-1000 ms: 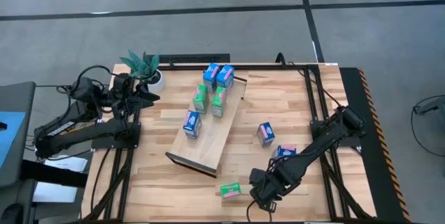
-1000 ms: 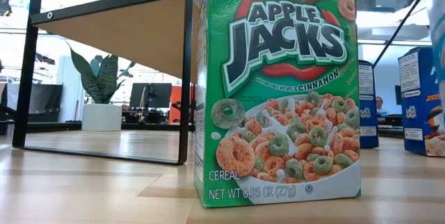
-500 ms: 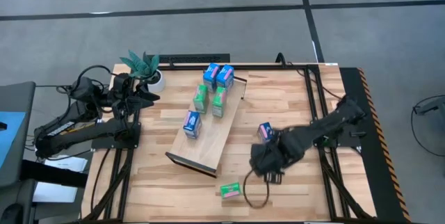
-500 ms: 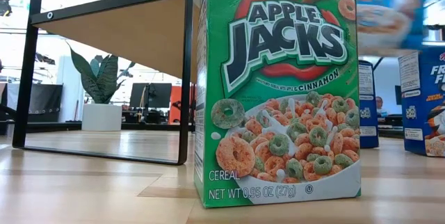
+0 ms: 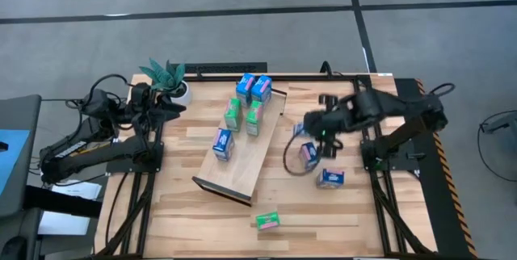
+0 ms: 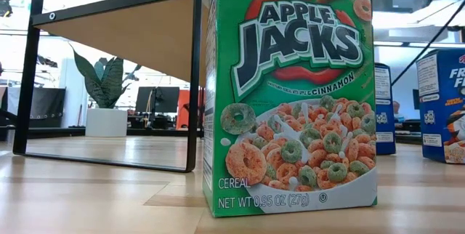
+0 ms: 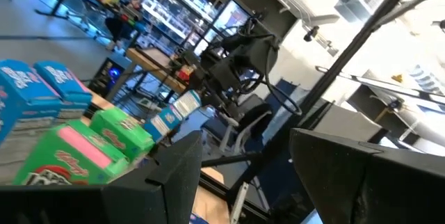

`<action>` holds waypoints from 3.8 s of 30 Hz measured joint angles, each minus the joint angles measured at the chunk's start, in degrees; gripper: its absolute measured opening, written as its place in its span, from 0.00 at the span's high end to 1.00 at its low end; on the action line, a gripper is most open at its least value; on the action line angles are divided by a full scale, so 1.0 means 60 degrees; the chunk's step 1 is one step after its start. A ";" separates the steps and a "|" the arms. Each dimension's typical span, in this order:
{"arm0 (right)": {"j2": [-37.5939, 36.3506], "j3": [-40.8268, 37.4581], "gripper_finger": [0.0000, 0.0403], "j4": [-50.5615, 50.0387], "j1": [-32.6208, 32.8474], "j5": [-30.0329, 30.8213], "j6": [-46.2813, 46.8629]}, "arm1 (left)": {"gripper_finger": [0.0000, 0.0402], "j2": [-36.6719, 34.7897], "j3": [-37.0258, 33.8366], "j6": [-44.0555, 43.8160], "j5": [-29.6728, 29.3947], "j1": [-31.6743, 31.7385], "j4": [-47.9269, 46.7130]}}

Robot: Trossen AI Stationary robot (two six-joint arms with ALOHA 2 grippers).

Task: Stack cereal on shelf
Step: Put the light blue cereal box on the shelf aligned with the other light blue cereal boxes

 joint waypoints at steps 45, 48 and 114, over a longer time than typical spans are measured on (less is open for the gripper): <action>0.2076 -0.0015 0.63 0.2973 -0.2639 -0.0214 -1.1465 | 0.49 0.0004 0.0000 0.0504 -0.1559 -0.0001 -0.0412; 0.2076 -0.0015 0.56 0.3006 -0.2675 -0.0214 -1.1339 | 0.49 0.0004 0.0000 0.0504 -0.1559 0.0000 -0.0412; 0.1914 -0.0007 0.26 0.4048 -0.2869 0.2181 -0.9767 | 0.49 0.0004 0.0004 0.1032 -0.1384 -0.0004 -0.0667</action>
